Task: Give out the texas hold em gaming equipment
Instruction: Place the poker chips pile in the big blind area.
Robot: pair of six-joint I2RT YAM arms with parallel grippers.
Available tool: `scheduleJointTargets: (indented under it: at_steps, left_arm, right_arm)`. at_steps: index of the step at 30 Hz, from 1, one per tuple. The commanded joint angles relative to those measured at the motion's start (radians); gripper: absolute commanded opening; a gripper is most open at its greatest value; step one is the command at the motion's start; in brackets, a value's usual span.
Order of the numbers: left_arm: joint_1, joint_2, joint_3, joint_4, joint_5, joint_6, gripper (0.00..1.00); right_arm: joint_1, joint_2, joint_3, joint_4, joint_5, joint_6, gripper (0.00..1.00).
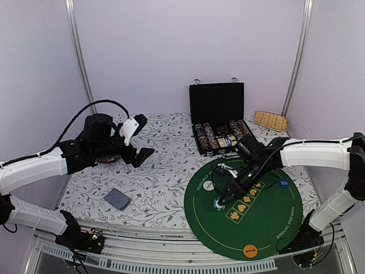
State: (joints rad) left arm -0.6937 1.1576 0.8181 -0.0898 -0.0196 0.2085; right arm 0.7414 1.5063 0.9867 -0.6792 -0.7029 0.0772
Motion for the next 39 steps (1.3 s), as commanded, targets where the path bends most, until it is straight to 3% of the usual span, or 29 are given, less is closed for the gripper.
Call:
scheduleJointTargets:
  at_steps: [1,12,19,25,29,34,39]
  left_arm:
    - [-0.002,-0.013,-0.002,0.015,-0.006,-0.003,0.98]
    - [-0.004,-0.009,-0.003,0.013,0.002,-0.004,0.98]
    - [-0.004,-0.006,-0.003,0.013,0.006,-0.005,0.98]
    - [-0.004,-0.004,-0.004,0.015,0.004,-0.006,0.98]
    - [-0.004,-0.004,-0.004,0.013,0.005,-0.005,0.98]
    - [-0.005,-0.004,-0.004,0.013,0.005,-0.005,0.98]
    - [-0.006,-0.004,-0.004,0.013,0.006,-0.003,0.98]
  right_arm:
    - [0.119,0.017,-0.067,0.095,-0.131,0.142,0.02]
    - [0.186,0.133,-0.206,0.305,-0.264,0.200,0.02]
    - [0.187,0.238,-0.203,0.274,-0.212,0.148,0.03]
    - [0.190,0.290,-0.179,0.210,-0.098,0.130,0.16]
    - [0.191,0.298,-0.135,0.127,0.020,0.112,0.36]
    - [0.196,0.263,-0.085,0.043,0.142,0.117,0.52]
    - [0.293,0.257,-0.002,-0.031,0.290,0.161,0.57]
